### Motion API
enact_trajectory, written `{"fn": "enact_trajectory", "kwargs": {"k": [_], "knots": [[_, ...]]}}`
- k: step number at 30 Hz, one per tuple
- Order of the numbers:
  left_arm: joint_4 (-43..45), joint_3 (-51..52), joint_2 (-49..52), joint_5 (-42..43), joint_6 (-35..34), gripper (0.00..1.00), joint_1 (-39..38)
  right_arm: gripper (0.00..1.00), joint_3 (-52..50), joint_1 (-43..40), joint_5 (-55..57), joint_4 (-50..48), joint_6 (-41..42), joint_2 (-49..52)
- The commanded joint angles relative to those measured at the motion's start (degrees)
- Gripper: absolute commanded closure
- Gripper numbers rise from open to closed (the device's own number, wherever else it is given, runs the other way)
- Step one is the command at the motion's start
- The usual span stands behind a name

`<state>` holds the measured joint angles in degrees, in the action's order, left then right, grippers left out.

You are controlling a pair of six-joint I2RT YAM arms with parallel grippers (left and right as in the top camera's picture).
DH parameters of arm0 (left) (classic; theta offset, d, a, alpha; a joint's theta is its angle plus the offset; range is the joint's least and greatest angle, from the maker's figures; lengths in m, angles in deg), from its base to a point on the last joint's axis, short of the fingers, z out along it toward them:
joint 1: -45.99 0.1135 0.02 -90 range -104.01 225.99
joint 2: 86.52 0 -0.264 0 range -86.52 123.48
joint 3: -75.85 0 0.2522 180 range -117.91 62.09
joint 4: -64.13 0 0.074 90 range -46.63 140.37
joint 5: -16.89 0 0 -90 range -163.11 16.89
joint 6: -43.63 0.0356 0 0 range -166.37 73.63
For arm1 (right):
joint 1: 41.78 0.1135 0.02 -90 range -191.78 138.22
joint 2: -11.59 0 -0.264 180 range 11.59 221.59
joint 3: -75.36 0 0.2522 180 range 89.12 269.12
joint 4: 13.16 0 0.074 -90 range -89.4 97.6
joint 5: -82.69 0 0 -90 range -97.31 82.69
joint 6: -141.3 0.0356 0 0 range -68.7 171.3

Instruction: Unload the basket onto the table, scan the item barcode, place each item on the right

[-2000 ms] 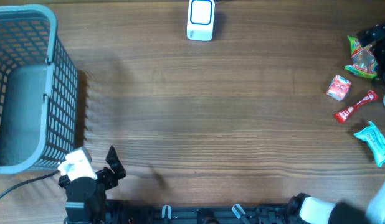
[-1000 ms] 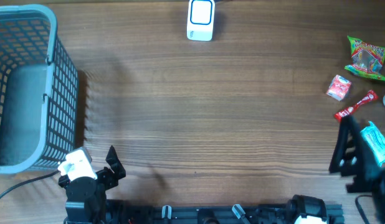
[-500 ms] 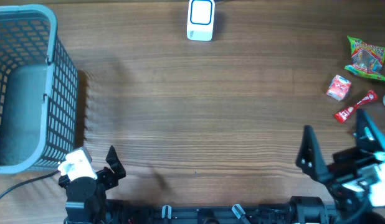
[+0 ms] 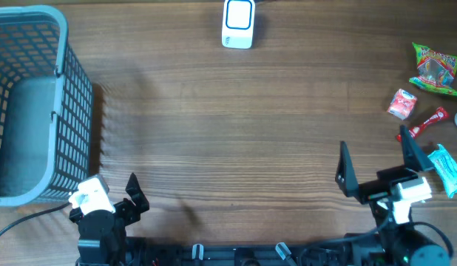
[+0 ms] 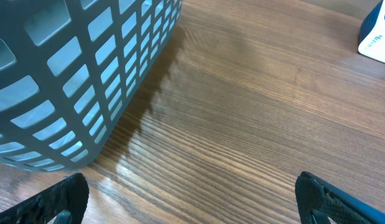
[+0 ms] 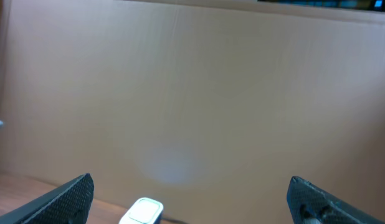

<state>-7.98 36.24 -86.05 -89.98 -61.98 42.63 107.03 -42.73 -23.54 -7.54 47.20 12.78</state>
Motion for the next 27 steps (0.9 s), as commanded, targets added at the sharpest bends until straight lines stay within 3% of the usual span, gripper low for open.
{"fn": "enact_trajectory", "kwargs": {"k": [1, 8, 27], "knots": [[0.04, 0.13, -0.17, -0.57, -0.28, 0.00, 0.22, 0.00, -6.01, 0.31, 1.42, -4.26, -3.41, -0.98], [0.07, 0.13, -0.17, -0.57, -0.28, 0.00, 0.22, 0.00, -17.29, 0.31, 2.54, -16.24, -1.68, -1.01], [0.04, 0.13, -0.17, -0.57, -0.28, 0.00, 0.22, 0.00, -17.62, 0.39, 5.07, 0.70, -1.79, -0.98]]}}
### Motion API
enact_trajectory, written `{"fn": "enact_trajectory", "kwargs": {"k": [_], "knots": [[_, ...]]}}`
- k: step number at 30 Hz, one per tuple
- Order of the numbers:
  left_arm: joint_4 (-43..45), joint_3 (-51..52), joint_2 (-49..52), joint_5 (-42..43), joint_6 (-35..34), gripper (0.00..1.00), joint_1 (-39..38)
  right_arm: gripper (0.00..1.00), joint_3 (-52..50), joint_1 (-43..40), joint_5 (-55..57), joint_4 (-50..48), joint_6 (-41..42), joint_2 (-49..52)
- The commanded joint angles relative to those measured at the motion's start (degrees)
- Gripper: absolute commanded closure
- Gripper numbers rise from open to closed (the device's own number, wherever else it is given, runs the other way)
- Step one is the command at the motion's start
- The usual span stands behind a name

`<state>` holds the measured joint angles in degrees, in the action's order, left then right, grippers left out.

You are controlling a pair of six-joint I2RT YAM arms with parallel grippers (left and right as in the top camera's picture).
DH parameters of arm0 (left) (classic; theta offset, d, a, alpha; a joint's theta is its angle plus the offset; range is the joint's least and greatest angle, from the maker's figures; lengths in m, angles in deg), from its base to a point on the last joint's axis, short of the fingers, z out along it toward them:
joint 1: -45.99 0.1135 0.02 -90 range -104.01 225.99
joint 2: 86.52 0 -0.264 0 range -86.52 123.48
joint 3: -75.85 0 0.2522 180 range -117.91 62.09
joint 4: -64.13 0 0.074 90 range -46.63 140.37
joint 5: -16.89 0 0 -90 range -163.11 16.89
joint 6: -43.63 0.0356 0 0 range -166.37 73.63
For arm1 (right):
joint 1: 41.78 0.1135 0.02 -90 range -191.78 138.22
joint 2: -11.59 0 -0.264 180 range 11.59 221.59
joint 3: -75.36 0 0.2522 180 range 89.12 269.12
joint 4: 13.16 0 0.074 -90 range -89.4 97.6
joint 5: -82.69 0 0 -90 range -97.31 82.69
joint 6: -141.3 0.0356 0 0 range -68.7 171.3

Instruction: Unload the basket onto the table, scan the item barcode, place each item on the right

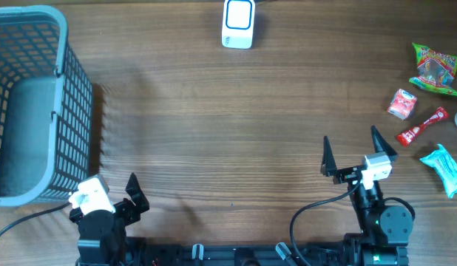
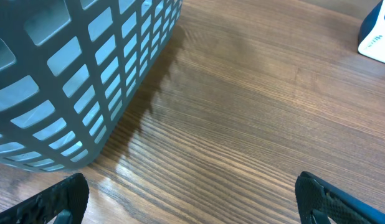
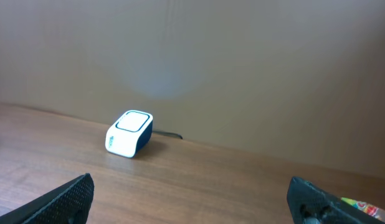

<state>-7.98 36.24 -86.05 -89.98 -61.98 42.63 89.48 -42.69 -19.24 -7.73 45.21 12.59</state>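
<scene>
A white and blue barcode scanner (image 1: 238, 23) stands at the far edge of the table, also seen ahead in the right wrist view (image 3: 129, 134). Several small snack items lie at the right: a green packet (image 1: 435, 69), a red and white packet (image 1: 401, 104), a red stick (image 1: 422, 125) and a light blue packet (image 1: 446, 170). My right gripper (image 1: 353, 153) is open and empty, a little left of those items, pointing toward the scanner. My left gripper (image 1: 114, 193) rests open and empty at the near left beside the basket.
A grey-blue mesh basket (image 1: 30, 103) fills the left end of the table and shows close at the left of the left wrist view (image 2: 68, 68). A tan wall (image 3: 199, 56) rises behind the scanner. A round object pokes in at the right edge.
My right gripper has moved left and forward, away from the light blue packet, and tilted down so the scanner and table now show in its view. The left arm is unchanged.
</scene>
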Motion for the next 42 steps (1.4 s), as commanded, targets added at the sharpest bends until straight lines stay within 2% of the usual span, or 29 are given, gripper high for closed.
{"fn": "enact_trajectory", "kwargs": {"k": [1, 6, 42], "knots": [[0.04, 0.13, -0.17, -0.57, -0.28, 0.00, 0.22, 0.00, -0.07, 0.35, 0.79, 1.84, 0.15, -0.79], [0.07, 0.13, -0.17, -0.57, -0.28, 0.00, 0.22, 0.00, -0.07, 0.35, 0.72, 7.54, 0.31, -0.72], [0.04, 0.13, -0.17, -0.57, -0.28, 0.00, 0.22, 0.00, -0.07, 0.31, 0.98, 7.58, 0.07, -0.83]]}}
